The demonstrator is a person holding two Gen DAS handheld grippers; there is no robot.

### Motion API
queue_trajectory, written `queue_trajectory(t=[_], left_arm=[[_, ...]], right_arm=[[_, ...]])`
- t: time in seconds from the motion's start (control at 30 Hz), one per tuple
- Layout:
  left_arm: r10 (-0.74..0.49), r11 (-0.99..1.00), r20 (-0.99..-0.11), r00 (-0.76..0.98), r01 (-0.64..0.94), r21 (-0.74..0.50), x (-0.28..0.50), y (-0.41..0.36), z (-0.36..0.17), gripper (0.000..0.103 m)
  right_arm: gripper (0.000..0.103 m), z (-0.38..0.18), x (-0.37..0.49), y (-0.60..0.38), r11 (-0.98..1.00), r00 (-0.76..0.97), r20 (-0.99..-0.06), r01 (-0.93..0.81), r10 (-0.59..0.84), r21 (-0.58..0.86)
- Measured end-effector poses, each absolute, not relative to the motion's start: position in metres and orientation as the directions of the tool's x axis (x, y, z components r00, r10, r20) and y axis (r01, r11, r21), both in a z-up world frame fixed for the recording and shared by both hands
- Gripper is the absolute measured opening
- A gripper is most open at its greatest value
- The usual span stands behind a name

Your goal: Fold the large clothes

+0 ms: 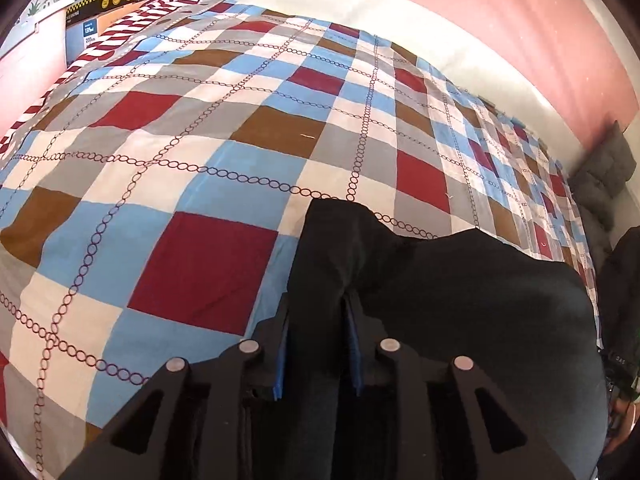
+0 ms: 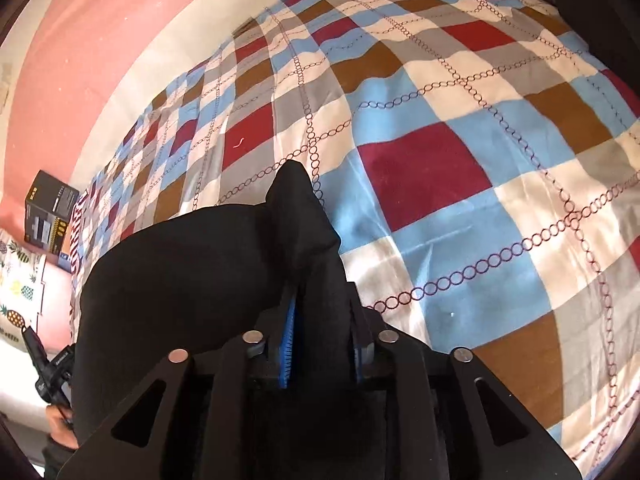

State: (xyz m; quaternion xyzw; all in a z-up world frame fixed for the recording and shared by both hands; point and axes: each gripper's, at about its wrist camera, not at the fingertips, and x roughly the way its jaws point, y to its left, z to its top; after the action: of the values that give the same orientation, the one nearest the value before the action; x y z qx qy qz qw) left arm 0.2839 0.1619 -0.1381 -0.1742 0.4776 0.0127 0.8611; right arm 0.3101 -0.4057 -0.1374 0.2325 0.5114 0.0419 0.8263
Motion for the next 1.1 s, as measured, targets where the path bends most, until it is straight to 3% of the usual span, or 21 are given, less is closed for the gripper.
queue_trajectory(t=[0.13, 0.2, 0.33, 0.43, 0.5, 0.6, 0.77, 0.93, 1.1], left_arm=[[-0.150, 0.936, -0.802, 0.579, -0.179, -0.304, 0.266, 0.168, -0.107, 0.029], [-0.141, 0.939, -0.779, 0.611, -0.166, -0.300, 0.247, 0.168, -0.087, 0.028], [-0.165, 0.953, -0.721, 0.673, -0.079, -0.292, 0.193, 0.145, -0.049, 0.027], [-0.227, 0.963, -0.696, 0.681, 0.052, -0.263, 0.153, 0.103, -0.045, 0.030], [-0.235, 0.968, -0.727, 0.645, 0.090, -0.234, 0.144, 0.082, -0.064, 0.030], [-0.241, 0.964, -0.752, 0.613, 0.058, -0.261, 0.149, 0.084, -0.100, 0.031], [-0.195, 0.973, -0.767, 0.612, 0.020, -0.232, 0.151, 0.089, -0.087, 0.030], [-0.157, 0.982, -0.751, 0.641, 0.019, -0.188, 0.116, 0.092, -0.077, 0.030], [-0.124, 0.982, -0.772, 0.624, -0.035, -0.186, 0.094, 0.110, -0.094, 0.030]], right_arm=[[0.029, -0.090, 0.282, -0.397, 0.931, 0.541, -0.810, 0.124, 0.227, 0.343], [0.038, -0.063, 0.252, -0.385, 0.954, 0.595, -0.778, 0.061, 0.200, 0.292], [0.039, -0.039, 0.193, -0.356, 0.955, 0.629, -0.737, -0.031, 0.247, 0.294], [0.040, -0.047, 0.159, -0.329, 0.970, 0.644, -0.733, -0.063, 0.219, 0.234], [0.039, -0.070, 0.156, -0.326, 0.979, 0.626, -0.760, -0.023, 0.173, 0.203], [0.039, -0.102, 0.163, -0.346, 0.984, 0.624, -0.774, 0.047, 0.107, 0.174], [0.039, -0.090, 0.168, -0.361, 0.984, 0.604, -0.796, 0.110, 0.043, 0.137], [0.041, -0.066, 0.134, -0.341, 0.988, 0.658, -0.749, 0.049, 0.079, 0.146], [0.041, -0.093, 0.124, -0.325, 0.989, 0.614, -0.783, 0.028, 0.098, 0.145]])
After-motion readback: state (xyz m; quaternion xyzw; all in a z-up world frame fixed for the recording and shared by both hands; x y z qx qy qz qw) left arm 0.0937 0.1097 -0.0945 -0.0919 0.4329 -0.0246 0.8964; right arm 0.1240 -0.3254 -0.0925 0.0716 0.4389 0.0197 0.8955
